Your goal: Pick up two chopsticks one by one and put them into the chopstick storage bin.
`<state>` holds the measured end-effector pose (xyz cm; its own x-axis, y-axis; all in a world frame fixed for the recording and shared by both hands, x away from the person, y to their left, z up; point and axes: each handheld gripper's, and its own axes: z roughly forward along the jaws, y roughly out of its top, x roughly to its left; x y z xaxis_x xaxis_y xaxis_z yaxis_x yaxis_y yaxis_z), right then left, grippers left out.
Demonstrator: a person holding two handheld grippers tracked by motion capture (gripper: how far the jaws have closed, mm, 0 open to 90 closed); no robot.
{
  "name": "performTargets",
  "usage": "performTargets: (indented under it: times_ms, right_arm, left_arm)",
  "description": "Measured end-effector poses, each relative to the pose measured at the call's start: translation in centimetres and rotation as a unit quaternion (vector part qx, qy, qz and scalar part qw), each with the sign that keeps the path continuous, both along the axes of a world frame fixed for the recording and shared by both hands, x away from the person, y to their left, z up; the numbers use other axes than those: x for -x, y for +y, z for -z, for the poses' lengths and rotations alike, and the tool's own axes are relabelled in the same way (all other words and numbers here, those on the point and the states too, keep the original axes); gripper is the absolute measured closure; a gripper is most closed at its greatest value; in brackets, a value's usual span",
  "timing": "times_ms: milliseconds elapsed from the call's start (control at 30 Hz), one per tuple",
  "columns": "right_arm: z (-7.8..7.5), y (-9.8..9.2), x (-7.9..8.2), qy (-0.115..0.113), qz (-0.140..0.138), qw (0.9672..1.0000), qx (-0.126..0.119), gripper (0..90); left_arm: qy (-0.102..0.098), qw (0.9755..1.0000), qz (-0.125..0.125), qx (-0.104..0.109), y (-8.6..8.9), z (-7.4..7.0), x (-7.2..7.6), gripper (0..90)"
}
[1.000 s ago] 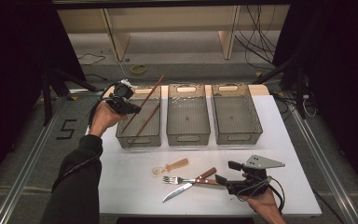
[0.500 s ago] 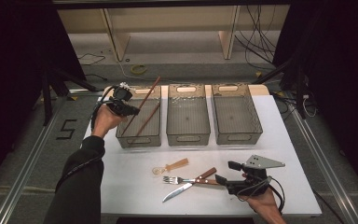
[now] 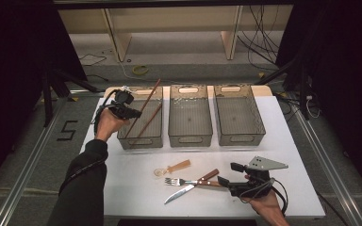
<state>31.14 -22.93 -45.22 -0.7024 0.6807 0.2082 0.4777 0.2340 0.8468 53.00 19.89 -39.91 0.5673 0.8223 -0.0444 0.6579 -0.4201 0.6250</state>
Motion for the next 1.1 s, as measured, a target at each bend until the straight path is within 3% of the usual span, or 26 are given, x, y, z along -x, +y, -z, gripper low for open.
performTargets:
  times_ms: [867, 967, 1067, 1100]
  right_arm:
    - [0.0, 0.0, 0.0, 0.000, -0.001, 1.0000, 0.001, 23.8]
    - [0.0, 0.0, 0.0, 0.001, -0.001, 1.0000, 0.001, 23.8]
    - [0.0, 0.1, 0.0, 0.000, -0.002, 1.0000, 0.001, 23.8]
    - [0.0, 0.0, 0.0, -0.001, -0.002, 1.0000, 0.001, 23.8]
  left_arm:
    - [0.033, 0.9989, -0.032, -0.001, 0.5, 2.7, -0.4, 82.5]
    - [0.027, 0.9986, -0.043, 0.011, 0.5, 2.5, -0.4, 73.6]
    - [0.023, 0.9992, -0.032, 0.009, 0.2, 1.9, 0.0, 67.4]
    - [0.020, 0.9991, -0.032, 0.017, 0.1, 1.7, 0.2, 63.1]
